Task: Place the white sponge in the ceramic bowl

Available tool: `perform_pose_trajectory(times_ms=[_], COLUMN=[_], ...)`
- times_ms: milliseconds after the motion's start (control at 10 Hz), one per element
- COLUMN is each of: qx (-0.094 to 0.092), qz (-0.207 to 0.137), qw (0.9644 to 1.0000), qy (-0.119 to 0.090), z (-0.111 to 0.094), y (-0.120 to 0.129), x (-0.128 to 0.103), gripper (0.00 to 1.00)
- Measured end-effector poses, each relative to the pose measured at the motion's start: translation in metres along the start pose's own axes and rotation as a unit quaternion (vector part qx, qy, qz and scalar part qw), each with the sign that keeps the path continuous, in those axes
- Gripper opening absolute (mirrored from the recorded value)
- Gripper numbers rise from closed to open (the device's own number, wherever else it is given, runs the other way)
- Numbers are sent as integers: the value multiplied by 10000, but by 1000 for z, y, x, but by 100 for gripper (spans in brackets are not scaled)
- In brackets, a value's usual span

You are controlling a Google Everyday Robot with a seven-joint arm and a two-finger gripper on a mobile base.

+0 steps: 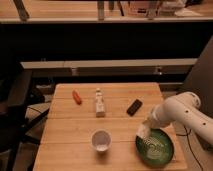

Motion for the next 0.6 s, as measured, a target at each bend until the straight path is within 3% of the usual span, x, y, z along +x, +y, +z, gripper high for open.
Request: perform_pose_trajectory(times_ms=[300,400,600], qx=[23,35,53], qz=[94,107,178], qw=[9999,9999,9998], qy=[-27,-38,-46], z=[0,0,0], y=[10,9,9], x=[2,2,2], gripper=[2,5,21])
